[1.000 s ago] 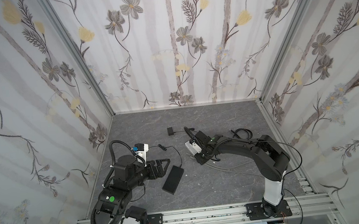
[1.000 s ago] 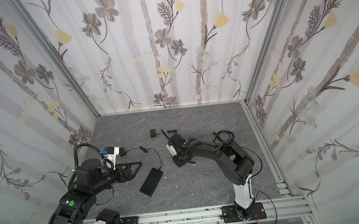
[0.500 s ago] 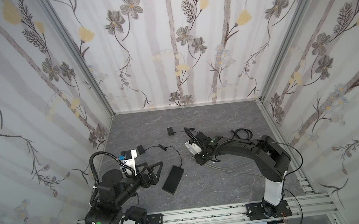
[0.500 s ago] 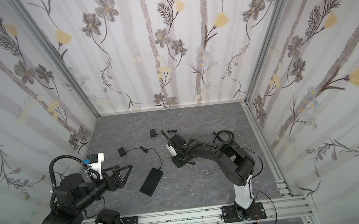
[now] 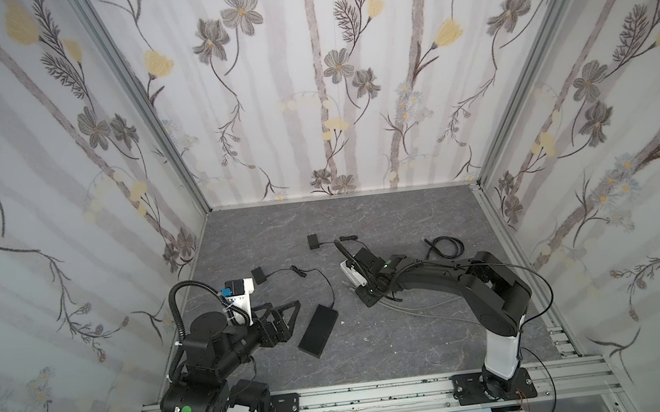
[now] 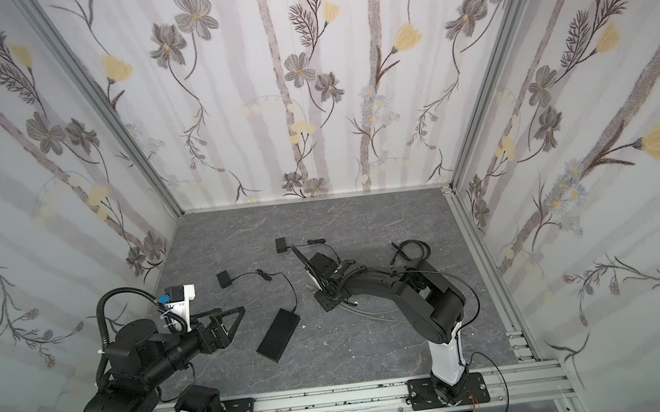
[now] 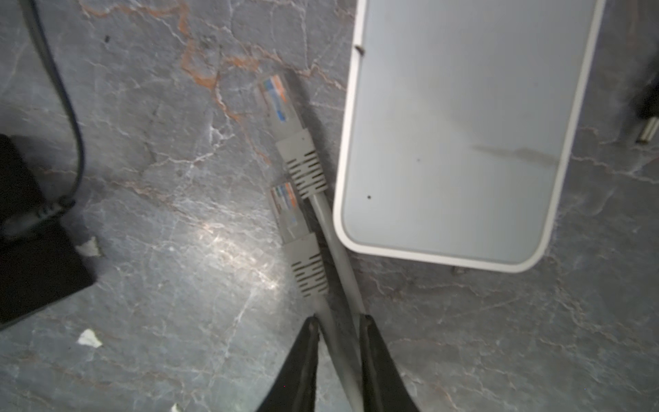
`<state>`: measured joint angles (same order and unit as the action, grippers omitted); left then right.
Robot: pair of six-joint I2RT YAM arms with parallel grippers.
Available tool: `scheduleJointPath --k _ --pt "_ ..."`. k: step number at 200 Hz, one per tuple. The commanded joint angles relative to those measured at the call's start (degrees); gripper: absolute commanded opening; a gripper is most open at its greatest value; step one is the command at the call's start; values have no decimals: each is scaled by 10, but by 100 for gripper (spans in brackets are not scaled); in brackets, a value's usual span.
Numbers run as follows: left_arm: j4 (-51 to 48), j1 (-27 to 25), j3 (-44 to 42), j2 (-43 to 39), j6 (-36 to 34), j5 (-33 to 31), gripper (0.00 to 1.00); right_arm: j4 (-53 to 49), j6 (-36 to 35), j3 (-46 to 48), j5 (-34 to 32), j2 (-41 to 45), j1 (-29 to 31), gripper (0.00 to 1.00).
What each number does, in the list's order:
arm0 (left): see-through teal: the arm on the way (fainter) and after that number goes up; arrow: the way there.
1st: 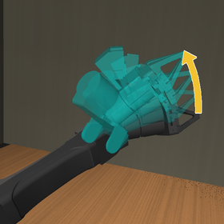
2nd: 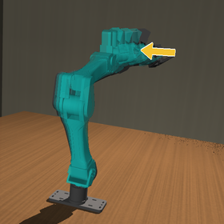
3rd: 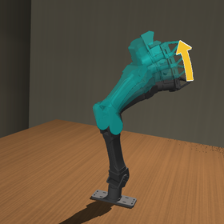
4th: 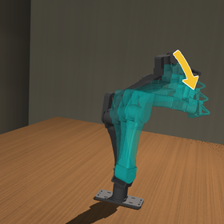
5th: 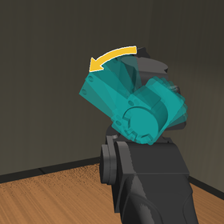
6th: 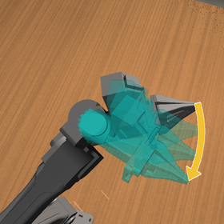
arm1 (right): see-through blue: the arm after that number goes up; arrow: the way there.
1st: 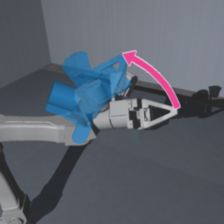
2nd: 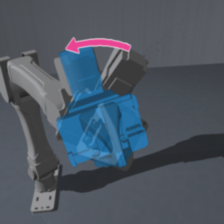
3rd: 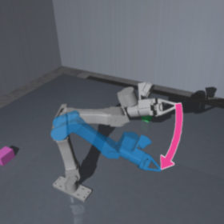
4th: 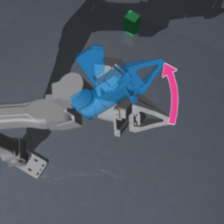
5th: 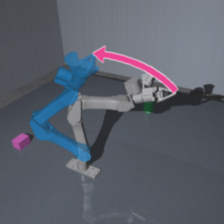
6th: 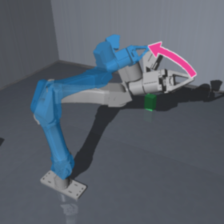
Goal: Insert the plug into the switch port
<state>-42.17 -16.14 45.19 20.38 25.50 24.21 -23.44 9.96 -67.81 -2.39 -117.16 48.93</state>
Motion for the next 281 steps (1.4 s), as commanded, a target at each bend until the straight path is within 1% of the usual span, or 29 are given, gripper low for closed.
scheduleJointPath --k 1,27,53,89,112,141,151,181,217,236,252,281 --pt "14 1 -2 3 -2 8 100 -1 -5 5 -18 3 12 18" --pt "17 1 -4 7 -1 12 100 1 -11 8 -65 17 24 16" --pt "17 1 -4 7 -1 12 100 1 -15 14 -77 33 34 14" --pt "17 1 -4 8 -1 11 100 2 -9 35 -106 63 45 14" --pt "16 1 -4 11 0 10 100 6 -9 49 -95 72 45 15" --pt "16 1 -4 12 0 11 100 7 -11 55 -69 51 44 23" --pt "14 1 -4 12 -1 9 100 7 -12 54 -54 43 43 24" --pt "13 4 -2 12 0 6 100 15 -9 48 -37 30 39 25" --pt "13 4 -3 12 -1 6 100 16 -12 37 -22 14 32 24" --pt "13 5 -3 12 0 6 100 13 -14 35 -18 10 31 20" --pt "14 4 -4 12 0 6 100 14 -16 44 -18 19 34 17" --pt "13 4 -4 12 1 4 100 17 -31 79 -29 59 53 17"
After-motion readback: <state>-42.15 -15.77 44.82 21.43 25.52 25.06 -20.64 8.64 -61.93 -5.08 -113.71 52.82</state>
